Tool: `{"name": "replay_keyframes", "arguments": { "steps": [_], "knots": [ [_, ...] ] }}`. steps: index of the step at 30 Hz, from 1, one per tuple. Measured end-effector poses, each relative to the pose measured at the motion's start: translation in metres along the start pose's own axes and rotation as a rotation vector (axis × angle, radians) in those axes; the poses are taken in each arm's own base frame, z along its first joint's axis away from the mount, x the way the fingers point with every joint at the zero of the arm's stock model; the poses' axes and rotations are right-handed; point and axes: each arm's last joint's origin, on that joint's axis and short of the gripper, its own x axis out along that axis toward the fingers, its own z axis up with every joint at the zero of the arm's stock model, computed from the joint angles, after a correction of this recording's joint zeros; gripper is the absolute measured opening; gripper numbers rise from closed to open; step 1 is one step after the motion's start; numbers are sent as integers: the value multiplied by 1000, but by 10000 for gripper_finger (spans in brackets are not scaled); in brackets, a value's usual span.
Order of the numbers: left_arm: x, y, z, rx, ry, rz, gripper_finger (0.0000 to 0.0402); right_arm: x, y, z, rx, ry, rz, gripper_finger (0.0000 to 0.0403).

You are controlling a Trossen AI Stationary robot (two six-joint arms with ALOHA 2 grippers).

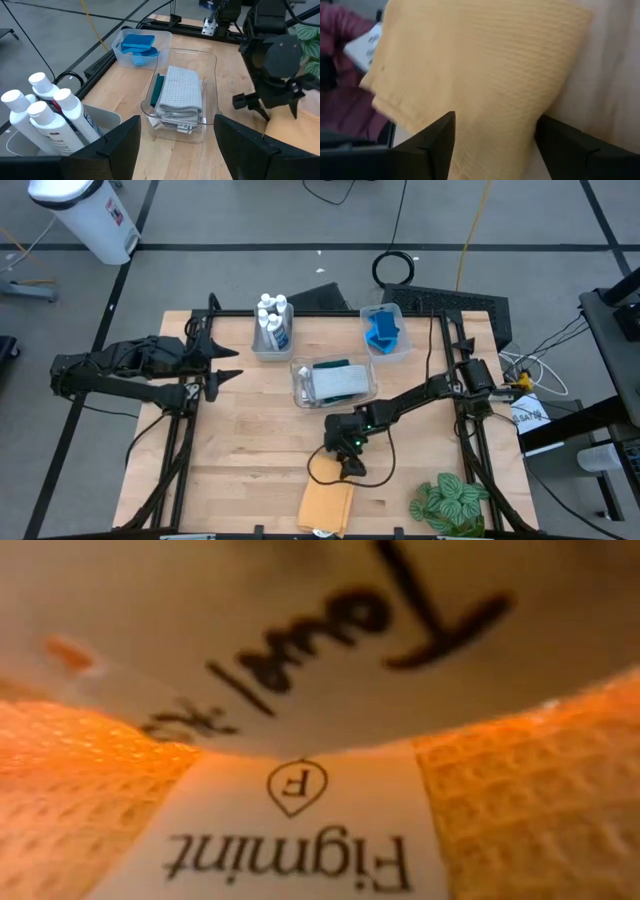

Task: Pick & Place Kitchen Items
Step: Put the yellow towel into the transparent bin

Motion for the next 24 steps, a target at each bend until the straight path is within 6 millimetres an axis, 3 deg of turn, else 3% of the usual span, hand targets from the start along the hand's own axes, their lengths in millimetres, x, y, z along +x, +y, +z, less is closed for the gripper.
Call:
{"name": "replay_keyframes", "arguments": {
  "steps": [14, 24],
  "knots": [
    [0, 0, 0, 0, 0, 0, 255, 0, -7, -1, 104, -50, -98, 183],
    [0, 0, 0, 0, 0, 0, 255, 8, -1, -8, -76, -53, -158, 53]
  ]
}}
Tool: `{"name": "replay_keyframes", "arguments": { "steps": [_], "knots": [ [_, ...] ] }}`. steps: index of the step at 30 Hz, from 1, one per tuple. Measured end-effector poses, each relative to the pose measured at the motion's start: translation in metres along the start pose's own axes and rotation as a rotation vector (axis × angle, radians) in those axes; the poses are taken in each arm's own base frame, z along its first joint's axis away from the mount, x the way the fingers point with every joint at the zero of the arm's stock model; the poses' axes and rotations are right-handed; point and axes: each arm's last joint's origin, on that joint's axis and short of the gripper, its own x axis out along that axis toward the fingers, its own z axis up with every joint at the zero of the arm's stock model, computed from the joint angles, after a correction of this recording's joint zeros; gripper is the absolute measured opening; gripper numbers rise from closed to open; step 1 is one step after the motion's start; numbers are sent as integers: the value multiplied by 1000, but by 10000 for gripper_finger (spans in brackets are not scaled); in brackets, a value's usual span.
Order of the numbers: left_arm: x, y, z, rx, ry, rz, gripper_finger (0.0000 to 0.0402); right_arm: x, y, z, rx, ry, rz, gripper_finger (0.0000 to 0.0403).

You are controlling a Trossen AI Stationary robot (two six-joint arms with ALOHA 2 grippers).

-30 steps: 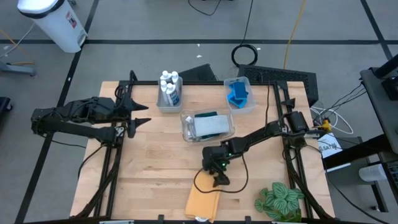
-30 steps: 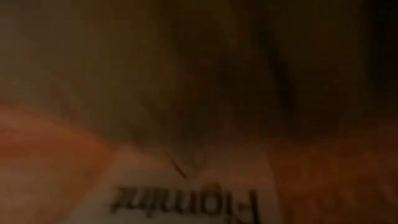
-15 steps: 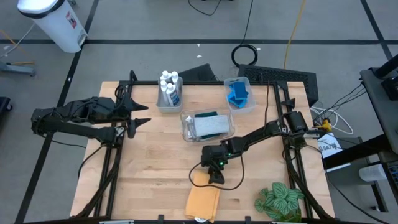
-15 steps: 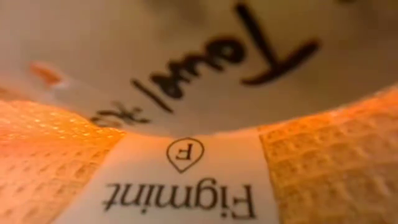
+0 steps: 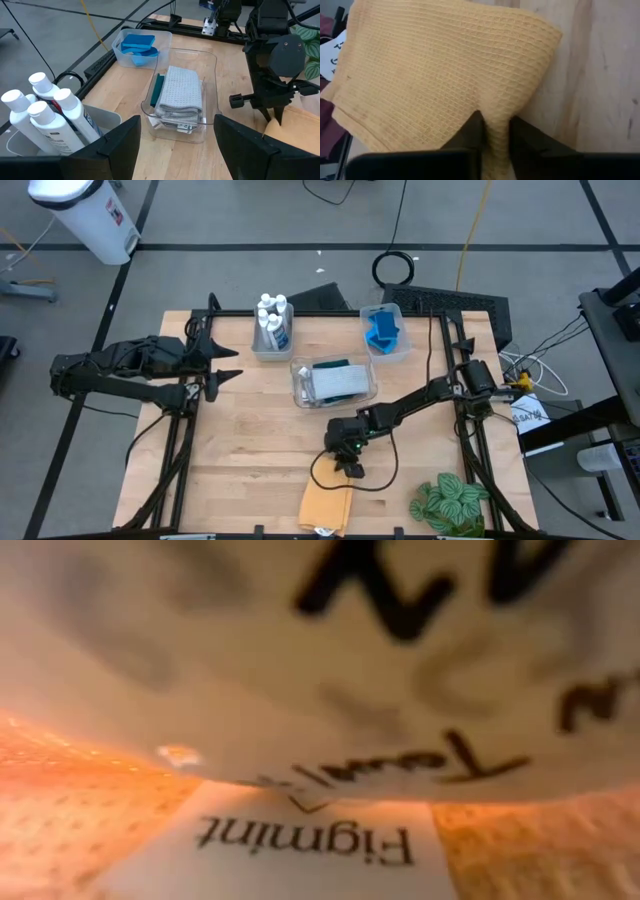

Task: Pick & Place Kitchen Items
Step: Put the yellow towel into the transparent bin

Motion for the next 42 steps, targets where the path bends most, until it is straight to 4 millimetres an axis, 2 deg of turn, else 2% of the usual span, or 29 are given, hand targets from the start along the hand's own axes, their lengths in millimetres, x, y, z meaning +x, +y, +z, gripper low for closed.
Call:
{"name": "replay_keyframes", "arguments": {
  "steps": [3, 8, 14, 20, 23, 26, 30, 32, 36, 42],
  "knots": [
    [0, 0, 0, 0, 0, 0, 255, -1, 0, 1, -12, -2, 8, 11],
    [0, 0, 0, 0, 0, 0, 255, -31, 12, 11, -21, -50, 0, 3],
    [0, 0, 0, 0, 0, 0, 255, -101, 45, 29, -76, -240, -106, 1],
    [0, 0, 0, 0, 0, 0, 255, -176, 77, 39, -127, -543, -199, 1],
    [0, 0, 0, 0, 0, 0, 255, -203, 89, 43, -194, -678, -176, 1],
    [0, 0, 0, 0, 0, 0, 255, -221, 91, 47, -194, -797, -218, 1],
    [0, 0, 0, 0, 0, 0, 255, -229, 75, 52, -101, -868, -383, 0],
    [0, 0, 0, 0, 0, 0, 255, -226, 63, 57, -78, -884, -398, 0],
    [0, 0, 0, 0, 0, 0, 255, -214, 37, 70, -71, -891, -334, 0],
    [0, 0, 0, 0, 0, 0, 255, -197, -1, 92, -85, -1006, -165, 0]
  ]
}}
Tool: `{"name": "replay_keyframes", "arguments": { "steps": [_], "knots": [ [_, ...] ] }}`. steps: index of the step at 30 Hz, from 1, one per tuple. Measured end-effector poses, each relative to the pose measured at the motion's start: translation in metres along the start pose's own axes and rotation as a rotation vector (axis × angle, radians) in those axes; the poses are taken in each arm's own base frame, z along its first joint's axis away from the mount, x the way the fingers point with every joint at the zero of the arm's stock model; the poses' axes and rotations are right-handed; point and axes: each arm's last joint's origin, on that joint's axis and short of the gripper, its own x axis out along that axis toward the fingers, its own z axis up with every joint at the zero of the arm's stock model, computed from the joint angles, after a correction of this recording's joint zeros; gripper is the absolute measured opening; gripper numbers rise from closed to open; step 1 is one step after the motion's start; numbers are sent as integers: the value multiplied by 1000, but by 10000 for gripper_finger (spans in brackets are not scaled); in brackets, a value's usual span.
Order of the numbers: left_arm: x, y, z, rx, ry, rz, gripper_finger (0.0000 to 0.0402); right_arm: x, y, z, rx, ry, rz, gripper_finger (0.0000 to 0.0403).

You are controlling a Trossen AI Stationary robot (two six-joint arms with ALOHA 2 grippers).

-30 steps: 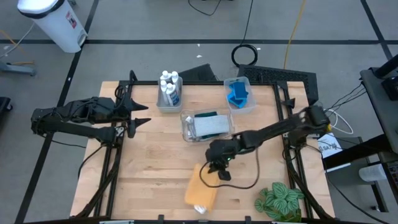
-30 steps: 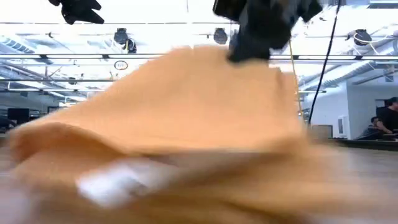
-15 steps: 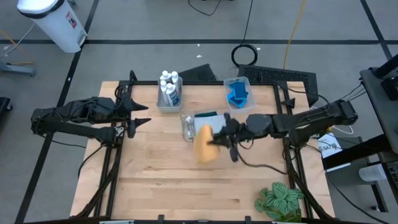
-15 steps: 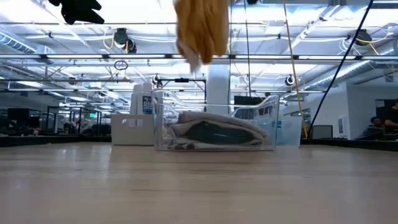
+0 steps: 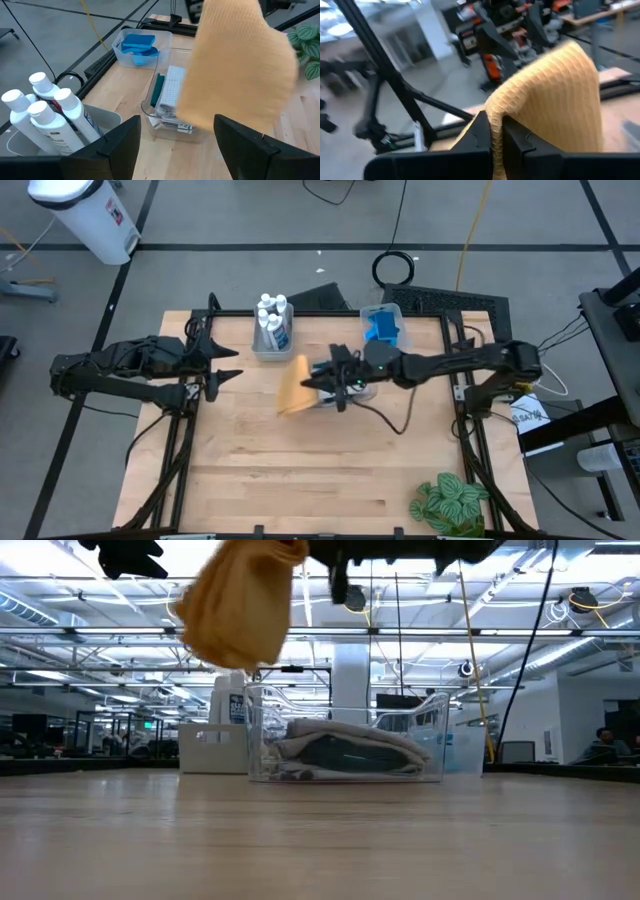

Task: Pick & Place Kitchen Items
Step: Put the yellow towel into the transparent bin

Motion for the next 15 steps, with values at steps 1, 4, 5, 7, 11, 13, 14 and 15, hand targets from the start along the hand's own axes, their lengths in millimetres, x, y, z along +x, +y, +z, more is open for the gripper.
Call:
{"name": "replay_keyframes", "arguments": {
  "steps": [1, 4, 5, 7, 11, 13, 14, 15],
  "knots": [
    [0, 0, 0, 0, 0, 0, 255, 5, -6, -3, 12, -15, 20, 0],
    [0, 0, 0, 0, 1, 0, 255, 20, -24, -20, 27, -23, 15, 0],
    [0, 0, 0, 0, 0, 0, 255, 23, -30, -25, 21, -22, 7, 0],
    [0, 0, 0, 0, 1, 0, 255, 30, -42, -38, 10, -2, -17, 0],
    [0, 0, 0, 0, 0, 0, 255, 32, -62, -48, 28, 53, -47, 0],
    [0, 0, 0, 0, 0, 0, 255, 29, -68, -48, 66, 90, -38, 0],
    [0, 0, 0, 0, 0, 0, 255, 27, -69, -48, 82, 109, -35, 0],
    [0, 0, 0, 0, 0, 0, 255, 26, -71, -47, 90, 126, -30, 0]
  ]
}}
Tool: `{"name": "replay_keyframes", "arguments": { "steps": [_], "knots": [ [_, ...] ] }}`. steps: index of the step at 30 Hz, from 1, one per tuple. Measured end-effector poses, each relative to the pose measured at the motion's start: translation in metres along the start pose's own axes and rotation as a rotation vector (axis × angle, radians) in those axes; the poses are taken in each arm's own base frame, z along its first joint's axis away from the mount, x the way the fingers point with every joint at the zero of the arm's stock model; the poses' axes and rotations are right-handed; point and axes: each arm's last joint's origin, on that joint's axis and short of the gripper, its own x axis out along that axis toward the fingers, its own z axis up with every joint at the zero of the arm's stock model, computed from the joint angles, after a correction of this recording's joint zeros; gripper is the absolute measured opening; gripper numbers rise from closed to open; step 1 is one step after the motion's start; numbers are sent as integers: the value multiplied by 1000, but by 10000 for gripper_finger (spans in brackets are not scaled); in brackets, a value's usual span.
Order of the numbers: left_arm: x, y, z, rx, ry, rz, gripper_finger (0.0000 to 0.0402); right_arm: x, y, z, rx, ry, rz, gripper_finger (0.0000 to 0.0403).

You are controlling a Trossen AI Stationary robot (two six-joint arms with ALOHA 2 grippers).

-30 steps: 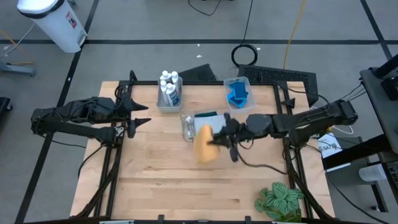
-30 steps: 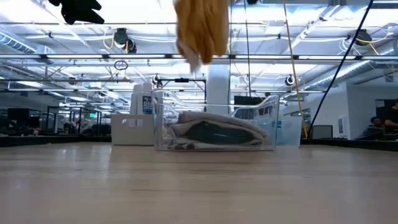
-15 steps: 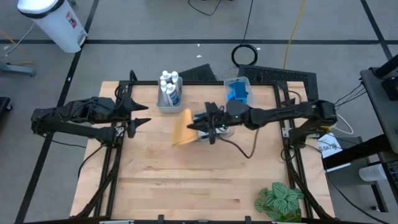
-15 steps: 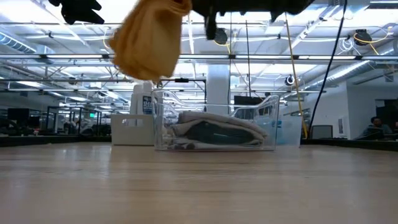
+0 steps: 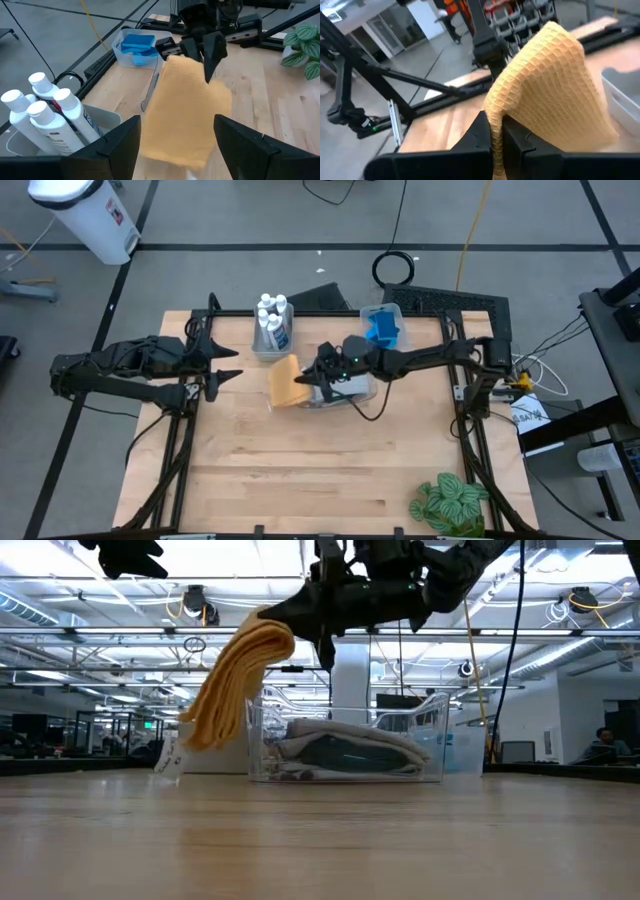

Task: Pick & Place Kitchen Items
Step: Put the yellow towel into the transparent bin

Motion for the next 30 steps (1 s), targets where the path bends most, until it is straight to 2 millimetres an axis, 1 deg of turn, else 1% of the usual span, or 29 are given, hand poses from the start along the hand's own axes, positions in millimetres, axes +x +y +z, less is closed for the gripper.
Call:
{"name": "replay_keyframes", "arguments": {
  "steps": [4, 11, 13, 18, 23, 25, 27, 30],
  "knots": [
    [0, 0, 0, 0, 0, 0, 255, -13, 5, 6, -31, 78, -50, 0],
    [0, 0, 0, 0, 0, 0, 255, -39, 16, 20, -104, 134, -223, 0],
    [0, 0, 0, 0, 0, 0, 255, -46, 18, 21, -111, 170, -269, 0],
    [0, 0, 0, 2, 0, 0, 255, -51, 13, 13, -141, 254, -386, 0],
    [0, 0, 0, 1, 0, 0, 255, -54, 11, 6, -131, 318, -412, 0],
    [0, 0, 1, 32, -8, 10, 255, -55, 8, 1, -131, 331, -437, 0],
    [6, -1, 0, 60, -54, 24, 255, -58, 4, -4, -129, 346, -470, 0],
    [16, -3, -6, 84, -151, -13, 255, -64, -3, -9, -101, 366, -503, 0]
  ]
}}
